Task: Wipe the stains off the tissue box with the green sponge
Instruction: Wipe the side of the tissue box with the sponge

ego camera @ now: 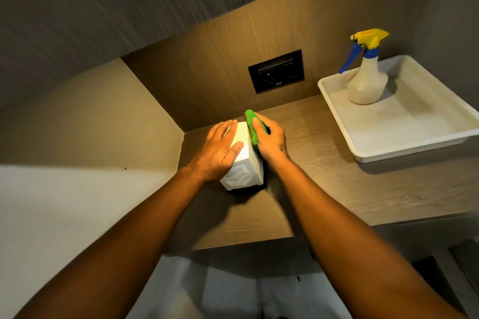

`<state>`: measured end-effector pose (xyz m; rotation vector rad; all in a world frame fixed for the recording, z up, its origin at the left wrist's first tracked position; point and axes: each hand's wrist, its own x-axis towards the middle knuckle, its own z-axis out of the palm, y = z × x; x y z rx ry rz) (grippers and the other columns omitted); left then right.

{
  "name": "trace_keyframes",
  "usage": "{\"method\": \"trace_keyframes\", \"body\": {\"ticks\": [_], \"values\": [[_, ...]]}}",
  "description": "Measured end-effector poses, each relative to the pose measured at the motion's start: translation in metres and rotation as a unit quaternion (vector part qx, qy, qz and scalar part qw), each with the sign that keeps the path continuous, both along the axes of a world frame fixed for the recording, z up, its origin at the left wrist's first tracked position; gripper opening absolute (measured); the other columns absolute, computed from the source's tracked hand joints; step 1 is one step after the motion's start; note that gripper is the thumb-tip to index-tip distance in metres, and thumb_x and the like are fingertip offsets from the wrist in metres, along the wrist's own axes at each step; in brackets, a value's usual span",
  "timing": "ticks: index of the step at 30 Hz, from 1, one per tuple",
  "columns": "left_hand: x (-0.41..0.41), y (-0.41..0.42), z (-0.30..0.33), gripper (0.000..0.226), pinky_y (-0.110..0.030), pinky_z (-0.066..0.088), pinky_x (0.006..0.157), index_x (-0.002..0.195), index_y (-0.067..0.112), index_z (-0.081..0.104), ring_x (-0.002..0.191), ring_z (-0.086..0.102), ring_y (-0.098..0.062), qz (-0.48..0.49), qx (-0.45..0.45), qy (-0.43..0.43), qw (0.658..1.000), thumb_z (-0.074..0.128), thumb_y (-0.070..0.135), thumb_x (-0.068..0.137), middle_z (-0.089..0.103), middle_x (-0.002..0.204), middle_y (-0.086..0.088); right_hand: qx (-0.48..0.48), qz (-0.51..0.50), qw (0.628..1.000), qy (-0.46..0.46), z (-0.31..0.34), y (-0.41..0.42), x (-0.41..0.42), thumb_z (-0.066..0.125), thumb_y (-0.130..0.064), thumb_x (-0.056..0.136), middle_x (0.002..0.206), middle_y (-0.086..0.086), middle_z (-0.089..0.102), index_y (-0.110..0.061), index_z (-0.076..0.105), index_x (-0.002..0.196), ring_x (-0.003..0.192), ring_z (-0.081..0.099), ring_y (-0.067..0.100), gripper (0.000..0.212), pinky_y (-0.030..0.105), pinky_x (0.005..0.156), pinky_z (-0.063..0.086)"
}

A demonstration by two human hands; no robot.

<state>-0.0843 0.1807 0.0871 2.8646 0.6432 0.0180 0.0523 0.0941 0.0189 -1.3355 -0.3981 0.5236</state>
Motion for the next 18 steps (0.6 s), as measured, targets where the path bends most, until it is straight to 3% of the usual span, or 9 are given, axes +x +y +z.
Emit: {"method": "trace_keyframes", "body": {"ticks": [3,6,12,18], "values": [[-0.001,-0.002,0.001,0.075,-0.044,0.015,0.125,0.161,0.013,0.017,0.152,0.015,-0.024,-0.004,-0.003,0.001,1.000,0.023,0.054,0.098,0.019,0.167,-0.007,-0.024,0.020,0.999,0.042,-0.019,-0.006,0.005,0.060,-0.037,0.094,0.122,-0.004,0.067,-0.029,0.067,0.124,0.109,0.063,0.014,0.032,0.044,0.097,0.052],[0.000,-0.001,0.000,0.075,-0.044,0.015,0.125,0.161,0.014,0.016,0.152,0.014,-0.023,-0.002,-0.005,-0.002,1.000,0.023,0.054,0.097,0.018,0.167,-0.006,-0.047,0.004,0.995,0.084,-0.026,-0.028,-0.017,0.060,-0.044,0.092,0.130,-0.002,0.060,-0.035,0.065,0.125,0.115,0.059,0.018,0.035,0.045,0.098,0.052],[-0.001,-0.002,0.001,0.075,-0.040,0.015,0.124,0.161,0.013,0.017,0.153,0.014,-0.023,-0.003,0.004,-0.005,1.000,0.023,0.053,0.097,0.018,0.167,-0.007,0.013,-0.063,0.997,-0.042,-0.008,-0.045,-0.050,0.058,-0.028,0.097,0.130,0.000,0.056,-0.017,0.063,0.130,0.117,0.054,0.011,0.035,0.015,0.091,0.047],[0.000,-0.004,0.005,0.078,-0.044,0.014,0.125,0.161,0.014,0.014,0.153,0.012,-0.023,-0.002,-0.003,0.005,1.000,0.021,0.056,0.096,0.017,0.168,-0.007,-0.049,-0.023,0.999,0.005,0.001,-0.011,-0.006,0.055,-0.035,0.097,0.130,0.004,0.062,-0.023,0.064,0.129,0.118,0.058,0.019,0.035,0.038,0.102,0.048]]}}
